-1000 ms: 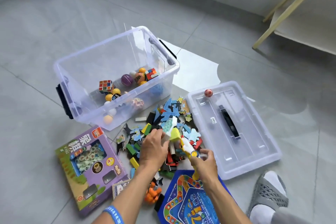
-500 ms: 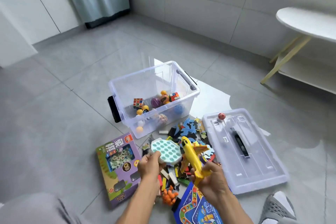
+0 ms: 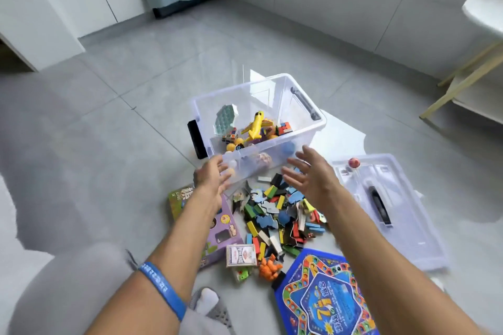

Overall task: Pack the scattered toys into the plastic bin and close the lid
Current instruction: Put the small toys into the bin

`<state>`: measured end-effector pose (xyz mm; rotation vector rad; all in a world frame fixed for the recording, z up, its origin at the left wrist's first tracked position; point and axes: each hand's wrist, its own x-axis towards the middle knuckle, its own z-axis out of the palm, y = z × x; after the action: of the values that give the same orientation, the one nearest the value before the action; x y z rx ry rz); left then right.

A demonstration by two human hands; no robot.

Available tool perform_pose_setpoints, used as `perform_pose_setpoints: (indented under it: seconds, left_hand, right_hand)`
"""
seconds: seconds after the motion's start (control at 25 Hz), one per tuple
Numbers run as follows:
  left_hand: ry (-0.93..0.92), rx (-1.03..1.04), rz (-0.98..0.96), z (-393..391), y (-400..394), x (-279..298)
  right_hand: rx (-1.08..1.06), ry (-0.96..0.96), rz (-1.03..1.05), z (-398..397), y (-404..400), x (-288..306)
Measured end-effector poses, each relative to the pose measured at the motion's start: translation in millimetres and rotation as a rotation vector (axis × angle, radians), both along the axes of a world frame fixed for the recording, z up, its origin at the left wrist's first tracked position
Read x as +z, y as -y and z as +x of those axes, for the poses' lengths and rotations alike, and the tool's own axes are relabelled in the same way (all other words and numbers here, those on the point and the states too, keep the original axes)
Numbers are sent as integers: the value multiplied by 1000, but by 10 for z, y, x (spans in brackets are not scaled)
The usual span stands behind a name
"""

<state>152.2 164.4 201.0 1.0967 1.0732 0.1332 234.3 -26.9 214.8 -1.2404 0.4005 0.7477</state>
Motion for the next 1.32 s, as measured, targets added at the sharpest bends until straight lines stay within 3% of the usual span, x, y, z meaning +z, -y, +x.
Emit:
perform_pose_setpoints:
  seconds: [0.08, 0.12, 0.2, 0.28, 0.4, 0.64, 0.8, 0.92, 1.04, 1.12, 1.2, 1.32]
  left_hand:
    - [-167, -186, 68, -298, 286, -503]
    - [-258, -373, 152, -463, 418, -766]
    - [-455, -824, 462, -753, 603, -1188]
    - [-575, -1098, 719, -951, 667, -1465]
    - [-602, -1110, 808, -1003, 685, -1651]
    - [-716, -1306, 1068, -1053, 841, -2169]
    - [-778, -1303, 1219, -1014, 915, -2438]
    - [-821, -1201, 1075, -998, 995, -2467]
    - [-827, -1042, 859, -889, 1005, -2426]
    - [-761, -900, 701, -834, 996, -2337]
    - [-606, -693, 431, -783, 989, -2196]
    - [-191, -275, -196, -720, 982, -1976]
  right_hand:
    - [93, -97, -163, -494, 234, -504]
    - [133, -149, -275, -728, 372, -744]
    - [200, -199, -463, -1082, 626, -1129]
    - [254, -206, -545, -1270, 783, -1368]
    - [394, -102, -642, -1385, 819, -1621]
    - [1001, 681, -970, -1623, 445, -2004]
    - [1234, 949, -1162, -1660, 339, -2317]
    - [1283, 833, -1227, -1693, 239, -2459]
    - [1223, 874, -1173, -1625, 187, -2458]
    - [1037, 796, -1042, -1545, 275, -2443]
    - [717, 515, -876, -1407, 437, -2365]
    - [55, -127, -298, -1211, 705, -2095]
